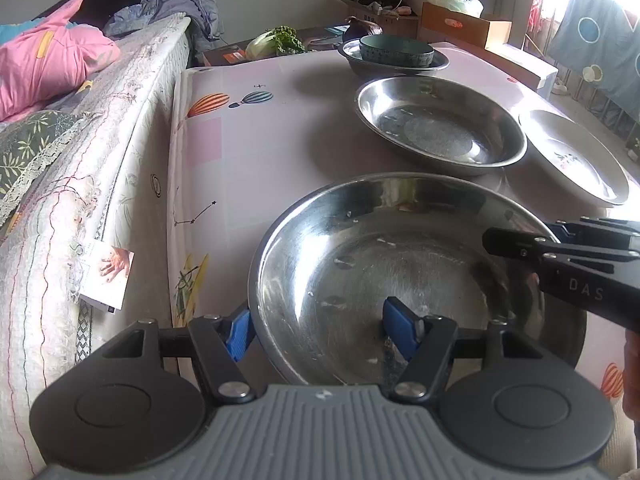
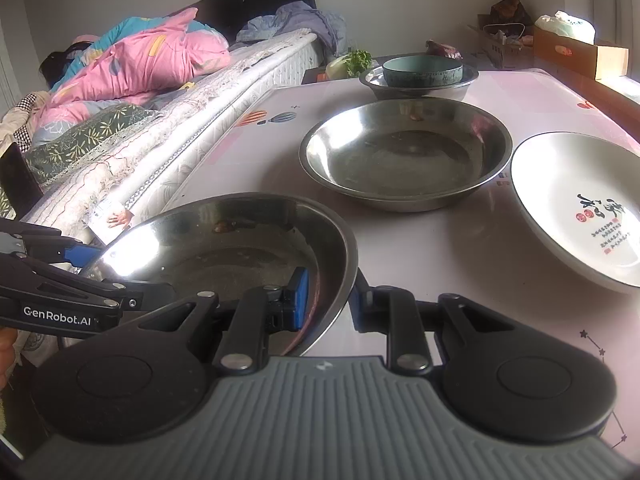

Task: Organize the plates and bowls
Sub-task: 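Carry the steel basin with both tools toward the other steel basin, then lower the held steel basin into the other steel basin with both tools, then open both tools and release the stacked steel basin, then move the right tool toward the rim of the white printed plate, then close the right tool on the plate rim while the left tool grips the opposite rim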

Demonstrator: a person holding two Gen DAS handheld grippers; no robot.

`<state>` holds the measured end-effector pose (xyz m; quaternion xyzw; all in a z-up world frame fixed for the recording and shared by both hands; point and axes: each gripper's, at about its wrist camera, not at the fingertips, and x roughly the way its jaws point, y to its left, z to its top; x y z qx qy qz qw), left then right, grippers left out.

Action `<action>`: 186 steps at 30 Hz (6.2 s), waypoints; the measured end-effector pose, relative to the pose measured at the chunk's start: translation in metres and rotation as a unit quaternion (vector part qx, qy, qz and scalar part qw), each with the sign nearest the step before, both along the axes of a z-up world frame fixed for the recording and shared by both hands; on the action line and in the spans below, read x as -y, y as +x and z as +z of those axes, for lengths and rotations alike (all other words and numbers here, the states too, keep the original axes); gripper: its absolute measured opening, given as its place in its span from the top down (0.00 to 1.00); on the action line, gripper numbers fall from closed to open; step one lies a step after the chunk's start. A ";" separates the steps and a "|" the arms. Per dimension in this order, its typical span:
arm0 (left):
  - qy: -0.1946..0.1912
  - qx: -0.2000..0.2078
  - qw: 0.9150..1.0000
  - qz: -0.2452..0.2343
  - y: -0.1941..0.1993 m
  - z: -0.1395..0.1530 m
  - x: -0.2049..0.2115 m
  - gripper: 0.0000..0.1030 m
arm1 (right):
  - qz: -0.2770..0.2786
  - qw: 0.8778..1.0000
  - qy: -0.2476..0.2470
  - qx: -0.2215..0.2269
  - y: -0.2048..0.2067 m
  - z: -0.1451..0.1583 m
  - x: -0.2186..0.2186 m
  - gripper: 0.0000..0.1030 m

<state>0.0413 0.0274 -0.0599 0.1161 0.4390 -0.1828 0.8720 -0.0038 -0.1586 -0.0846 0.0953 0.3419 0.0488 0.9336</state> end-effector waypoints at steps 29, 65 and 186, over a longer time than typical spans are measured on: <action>-0.005 0.017 1.000 -0.004 -0.005 0.012 0.003 0.34 | -0.007 1.000 0.003 0.019 -0.008 0.009 0.004 0.79; -0.012 0.030 0.999 -0.011 0.001 0.029 0.013 0.34 | -0.016 0.999 0.005 0.033 -0.009 0.022 0.011 0.79; -0.188 -0.012 0.977 -0.099 0.015 0.008 0.178 0.22 | -0.186 0.974 0.118 0.046 -0.046 0.011 0.277 0.53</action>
